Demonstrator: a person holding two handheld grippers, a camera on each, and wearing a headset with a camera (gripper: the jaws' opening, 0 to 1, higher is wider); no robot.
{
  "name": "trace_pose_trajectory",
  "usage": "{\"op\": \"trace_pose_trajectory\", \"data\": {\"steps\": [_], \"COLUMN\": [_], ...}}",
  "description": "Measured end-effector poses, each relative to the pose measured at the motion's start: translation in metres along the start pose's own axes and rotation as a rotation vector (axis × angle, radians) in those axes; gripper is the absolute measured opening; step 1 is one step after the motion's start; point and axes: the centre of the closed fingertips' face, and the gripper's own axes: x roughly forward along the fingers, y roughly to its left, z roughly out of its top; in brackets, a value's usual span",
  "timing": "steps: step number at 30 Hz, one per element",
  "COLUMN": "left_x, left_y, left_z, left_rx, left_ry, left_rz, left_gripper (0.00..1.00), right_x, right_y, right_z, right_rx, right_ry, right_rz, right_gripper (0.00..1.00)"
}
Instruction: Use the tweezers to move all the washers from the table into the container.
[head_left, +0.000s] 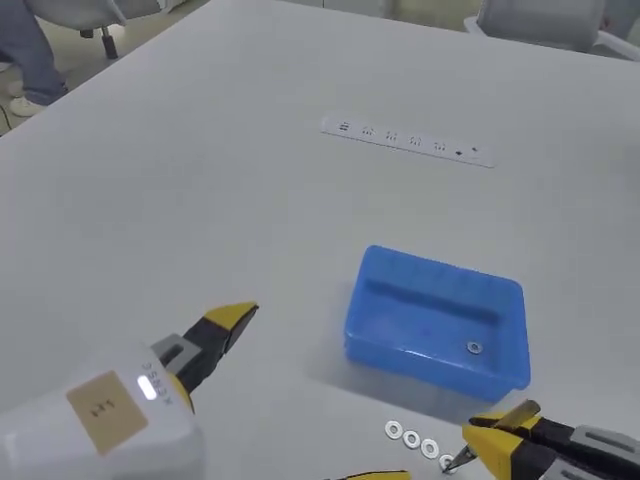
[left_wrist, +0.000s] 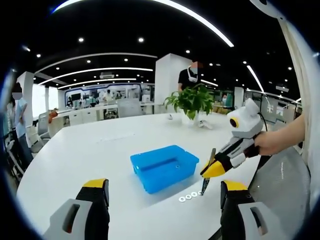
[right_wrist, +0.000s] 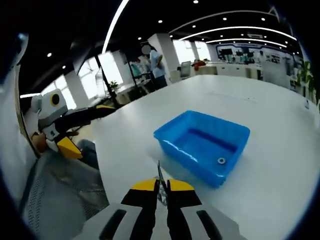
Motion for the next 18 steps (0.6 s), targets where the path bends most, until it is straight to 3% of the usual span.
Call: {"op": "trace_pose_trajectory", "data": {"steps": [5,10,13,16,18], "left_x": [0.0,0.001,0.001,0.0,0.0], "left_y": [-0.001,-0.001,-0.001,-0.001,0.0], "left_z": [-0.001,-0.002,-0.001,-0.001,-0.001], "left_rx": [0.002,0.008,0.007,0.008,0.007], "left_ry": [0.004,0.011,0.006,0.005,0.003], "left_rz": [-0.005,-0.008,-0.006,-0.004,-0.002], "left_gripper": [0.94,0.94,0.94,0.94,0.94], "right_x": [0.004,0.008,0.009,0.007,0.004], "right_y": [0.014,0.022,0.019,0.011,0.008], "right_z": [-0.004,-0.005,-0.003,-0.001,0.008], "right_rx": [-0.231,-0.364,-0.341,-0.263,-0.197], "right_ry": [0.048,0.052,0.052,0.044,-0.002], "right_rz": [-0.003,-0.009,-0.02,-0.032,-0.033], "right_gripper": [0.03,0.01,0.01,0.01,0.01]}}
